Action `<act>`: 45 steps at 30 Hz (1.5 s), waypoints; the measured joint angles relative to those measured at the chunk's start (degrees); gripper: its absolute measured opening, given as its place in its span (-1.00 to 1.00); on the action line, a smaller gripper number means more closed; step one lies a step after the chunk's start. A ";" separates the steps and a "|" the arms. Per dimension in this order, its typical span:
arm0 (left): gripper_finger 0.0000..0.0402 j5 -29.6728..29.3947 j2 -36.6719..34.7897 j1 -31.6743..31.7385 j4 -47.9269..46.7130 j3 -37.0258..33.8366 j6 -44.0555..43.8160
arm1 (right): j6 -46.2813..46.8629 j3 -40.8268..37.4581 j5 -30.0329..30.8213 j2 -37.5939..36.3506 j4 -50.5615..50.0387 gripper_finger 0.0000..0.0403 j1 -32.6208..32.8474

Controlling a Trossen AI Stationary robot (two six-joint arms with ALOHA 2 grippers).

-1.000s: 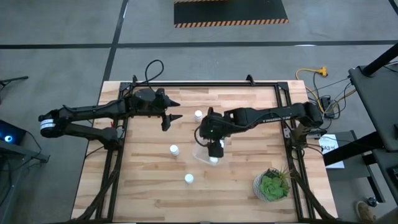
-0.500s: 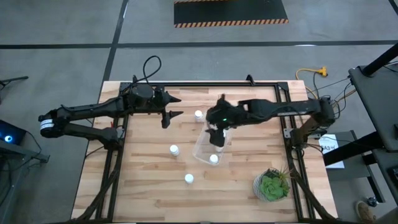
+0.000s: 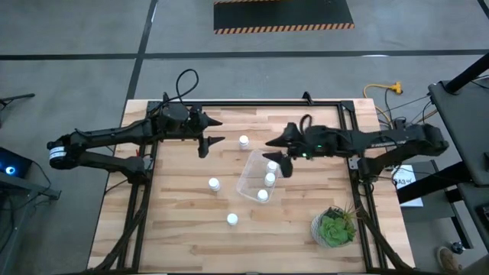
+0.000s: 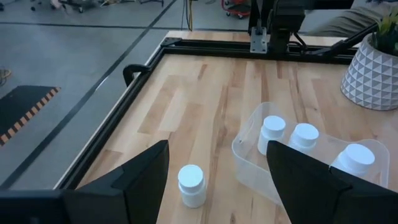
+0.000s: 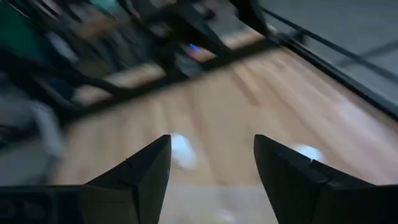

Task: Pick and place pill bottles into a basket
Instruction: Put the medicine bottle into the transparent bin

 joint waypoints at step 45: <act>0.26 -3.44 -0.02 0.63 0.39 -0.17 0.21 | -10.47 -56.97 -8.89 -52.02 42.87 -0.96 0.17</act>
